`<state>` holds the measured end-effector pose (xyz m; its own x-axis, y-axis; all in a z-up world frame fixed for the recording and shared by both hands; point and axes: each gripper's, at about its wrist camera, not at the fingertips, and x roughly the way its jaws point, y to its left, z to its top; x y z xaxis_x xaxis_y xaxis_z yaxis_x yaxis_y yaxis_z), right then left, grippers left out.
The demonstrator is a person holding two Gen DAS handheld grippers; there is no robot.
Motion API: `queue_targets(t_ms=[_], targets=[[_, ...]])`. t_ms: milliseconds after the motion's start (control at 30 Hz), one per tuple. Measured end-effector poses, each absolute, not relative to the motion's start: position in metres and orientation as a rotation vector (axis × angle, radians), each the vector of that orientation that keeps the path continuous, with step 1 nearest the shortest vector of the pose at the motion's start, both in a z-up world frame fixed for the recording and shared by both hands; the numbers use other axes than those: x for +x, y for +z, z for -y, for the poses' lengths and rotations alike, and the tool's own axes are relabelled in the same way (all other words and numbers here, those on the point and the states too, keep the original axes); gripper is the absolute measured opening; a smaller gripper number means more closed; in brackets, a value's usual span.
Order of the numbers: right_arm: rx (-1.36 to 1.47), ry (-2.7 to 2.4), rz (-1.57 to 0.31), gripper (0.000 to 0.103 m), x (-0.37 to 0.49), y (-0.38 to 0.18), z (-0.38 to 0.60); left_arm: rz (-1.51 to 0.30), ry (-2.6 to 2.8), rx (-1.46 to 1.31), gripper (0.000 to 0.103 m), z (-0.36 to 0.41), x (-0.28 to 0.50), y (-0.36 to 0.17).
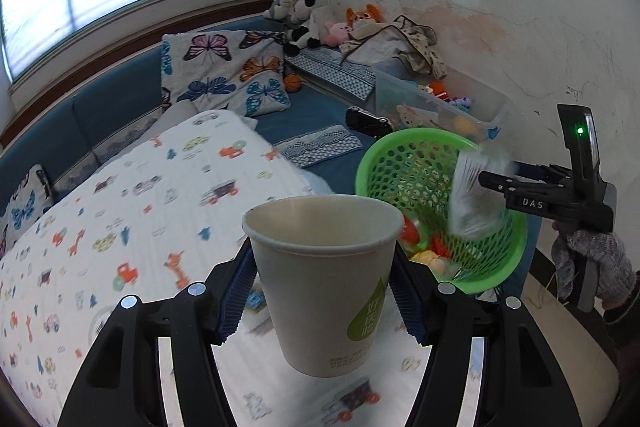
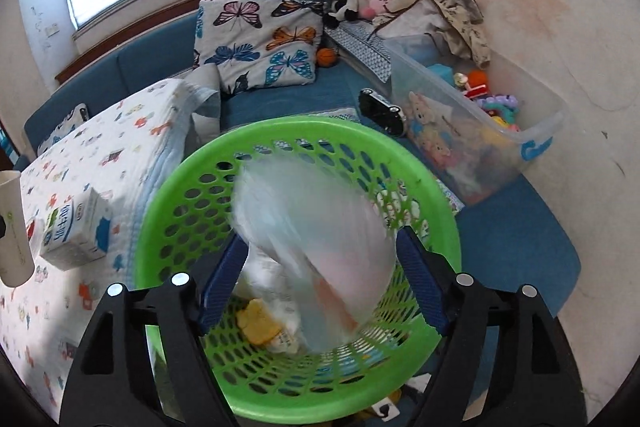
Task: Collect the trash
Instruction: 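Drop the plastic bag into the green basket with the right tool, then carry the white paper cup over the basket with the left tool and release it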
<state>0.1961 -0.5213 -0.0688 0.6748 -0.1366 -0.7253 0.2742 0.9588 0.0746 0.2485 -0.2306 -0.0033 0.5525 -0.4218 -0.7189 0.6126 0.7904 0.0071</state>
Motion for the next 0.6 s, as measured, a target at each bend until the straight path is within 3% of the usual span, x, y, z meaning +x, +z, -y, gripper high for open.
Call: queue_targets(t_ms=[600], targets=[[0.189,-0.247,-0.751,0.084,0.157,-0.059,0.539,-0.812,-0.731,0.362,0.062,0.341,0.264,-0.030]])
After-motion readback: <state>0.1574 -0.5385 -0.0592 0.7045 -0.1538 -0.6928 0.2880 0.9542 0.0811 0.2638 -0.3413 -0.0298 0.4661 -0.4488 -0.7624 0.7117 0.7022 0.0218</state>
